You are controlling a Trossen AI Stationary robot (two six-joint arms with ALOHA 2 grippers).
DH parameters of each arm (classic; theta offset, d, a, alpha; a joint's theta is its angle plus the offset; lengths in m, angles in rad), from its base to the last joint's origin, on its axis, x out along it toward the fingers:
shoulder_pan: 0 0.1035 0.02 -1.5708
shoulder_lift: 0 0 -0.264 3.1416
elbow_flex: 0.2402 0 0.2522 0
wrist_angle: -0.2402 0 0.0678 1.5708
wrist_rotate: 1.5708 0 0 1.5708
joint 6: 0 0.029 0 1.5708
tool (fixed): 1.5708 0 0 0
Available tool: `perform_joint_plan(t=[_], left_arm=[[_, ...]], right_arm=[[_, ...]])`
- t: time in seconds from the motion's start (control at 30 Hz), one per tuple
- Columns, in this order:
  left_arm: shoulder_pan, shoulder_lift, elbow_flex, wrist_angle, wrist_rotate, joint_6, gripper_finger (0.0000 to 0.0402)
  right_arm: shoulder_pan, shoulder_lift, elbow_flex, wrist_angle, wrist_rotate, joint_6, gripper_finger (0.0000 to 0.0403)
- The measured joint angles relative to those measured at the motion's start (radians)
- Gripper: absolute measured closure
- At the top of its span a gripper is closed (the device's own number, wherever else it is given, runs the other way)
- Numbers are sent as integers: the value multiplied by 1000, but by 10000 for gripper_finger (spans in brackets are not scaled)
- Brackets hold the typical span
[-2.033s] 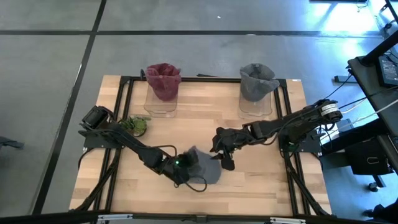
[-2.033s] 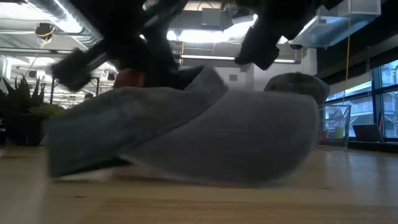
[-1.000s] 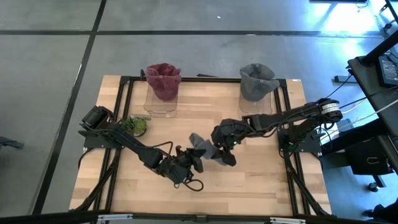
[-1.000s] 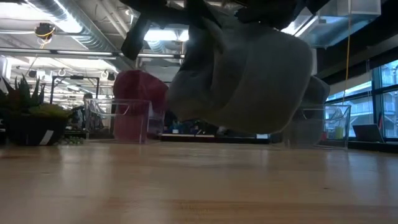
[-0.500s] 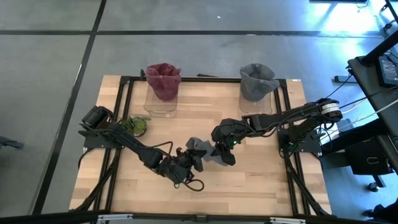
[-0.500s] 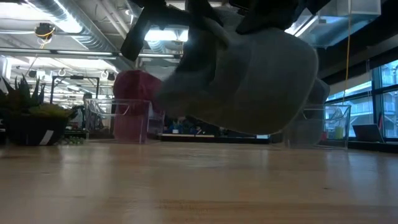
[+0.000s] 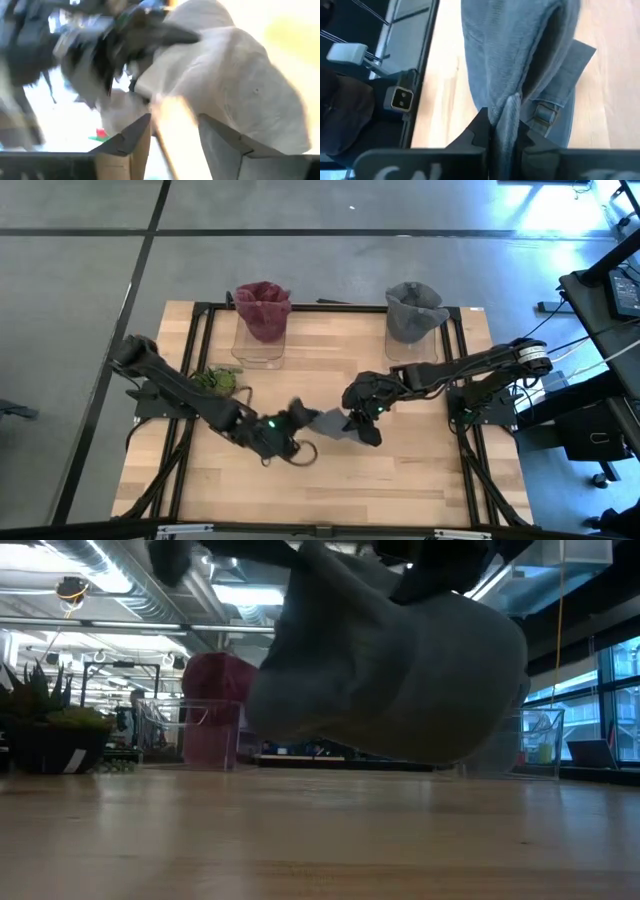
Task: Pick & Place hat
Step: Put the gray cap into the right transparent bin
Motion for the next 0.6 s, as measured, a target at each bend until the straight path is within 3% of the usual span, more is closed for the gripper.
perform_joint_plan(t=[0.17, 0.23, 0.33, 0.47, 0.6], left_arm=[[49, -155, -24, -171, 74, -572, 216], [73, -210, -71, -199, 119, -710, 208], [106, -276, -162, -162, 175, -807, 202], [144, -343, -289, 16, 230, -889, 199], [182, -395, -412, 189, 353, -903, 199]], right_arm=[[0, -50, 0, -37, 53, -47, 381], [5, -82, 0, -40, 70, -78, 381], [15, -145, 0, -40, 105, -129, 381], [52, -221, 0, -42, 176, -196, 381], [93, -286, 0, -37, 212, -236, 381]])
